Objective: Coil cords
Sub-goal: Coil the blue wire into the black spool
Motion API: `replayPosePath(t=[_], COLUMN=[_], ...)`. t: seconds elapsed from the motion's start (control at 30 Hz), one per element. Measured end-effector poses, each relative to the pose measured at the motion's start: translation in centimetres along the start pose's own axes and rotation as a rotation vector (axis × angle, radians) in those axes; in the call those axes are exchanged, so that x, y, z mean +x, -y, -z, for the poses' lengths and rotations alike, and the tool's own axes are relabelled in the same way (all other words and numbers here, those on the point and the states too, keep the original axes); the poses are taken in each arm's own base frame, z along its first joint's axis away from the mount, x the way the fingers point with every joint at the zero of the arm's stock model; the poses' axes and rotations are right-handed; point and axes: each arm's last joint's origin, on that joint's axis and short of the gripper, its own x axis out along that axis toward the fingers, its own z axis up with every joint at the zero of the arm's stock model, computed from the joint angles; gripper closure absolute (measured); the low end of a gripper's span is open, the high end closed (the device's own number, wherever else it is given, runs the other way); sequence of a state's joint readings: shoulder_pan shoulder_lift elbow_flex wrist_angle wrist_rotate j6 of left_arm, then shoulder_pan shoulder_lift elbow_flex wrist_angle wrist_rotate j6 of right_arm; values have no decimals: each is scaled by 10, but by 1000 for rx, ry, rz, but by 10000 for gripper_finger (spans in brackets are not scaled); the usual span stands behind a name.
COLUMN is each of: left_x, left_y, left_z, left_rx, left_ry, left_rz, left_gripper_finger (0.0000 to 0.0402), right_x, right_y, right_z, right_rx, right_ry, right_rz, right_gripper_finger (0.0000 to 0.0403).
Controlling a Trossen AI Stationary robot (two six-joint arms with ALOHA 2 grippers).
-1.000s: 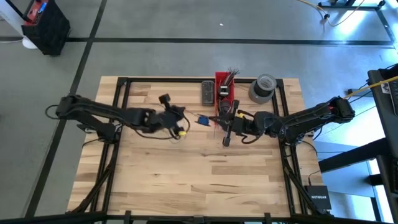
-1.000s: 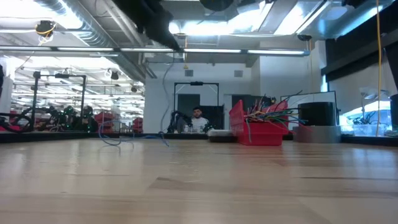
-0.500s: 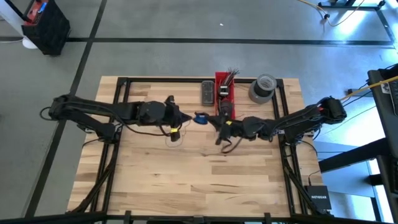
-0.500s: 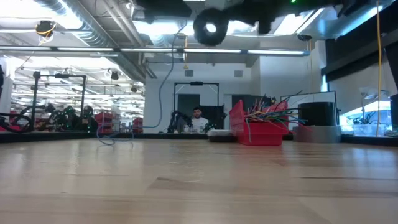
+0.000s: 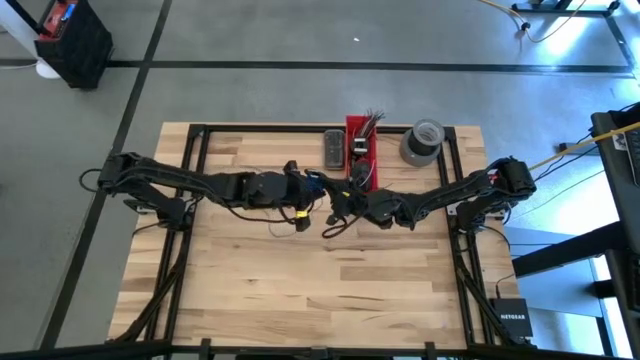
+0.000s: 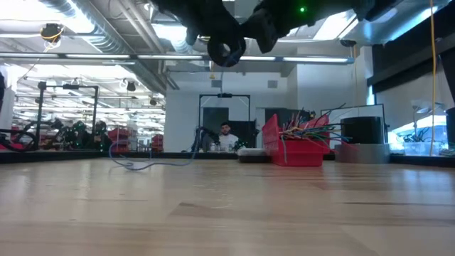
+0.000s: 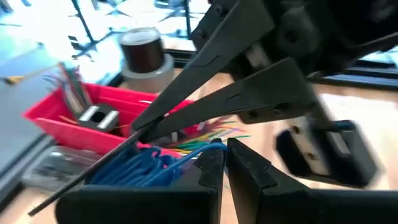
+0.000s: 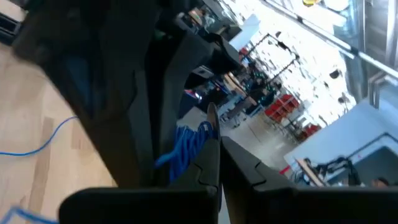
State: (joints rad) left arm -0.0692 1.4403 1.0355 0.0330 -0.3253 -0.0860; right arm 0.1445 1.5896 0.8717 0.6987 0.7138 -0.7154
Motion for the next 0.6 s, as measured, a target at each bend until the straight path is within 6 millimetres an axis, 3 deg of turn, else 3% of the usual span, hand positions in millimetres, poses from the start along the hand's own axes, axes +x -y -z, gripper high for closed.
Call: replayPosePath(t=[0.33, 0.6], left_x=[25, 26], left_y=[4, 4], left_z=[13, 13], left_rx=[45, 65], left_ry=[10, 15], left_rz=[-139, -137], left_gripper_finger=[387, 387], right_x=[2, 0], right_y=[13, 15], right_z=[-15, -18], right_rx=[281, 211], right_ry=[42, 51], right_rz=[81, 103], right_gripper_finger=[395, 395])
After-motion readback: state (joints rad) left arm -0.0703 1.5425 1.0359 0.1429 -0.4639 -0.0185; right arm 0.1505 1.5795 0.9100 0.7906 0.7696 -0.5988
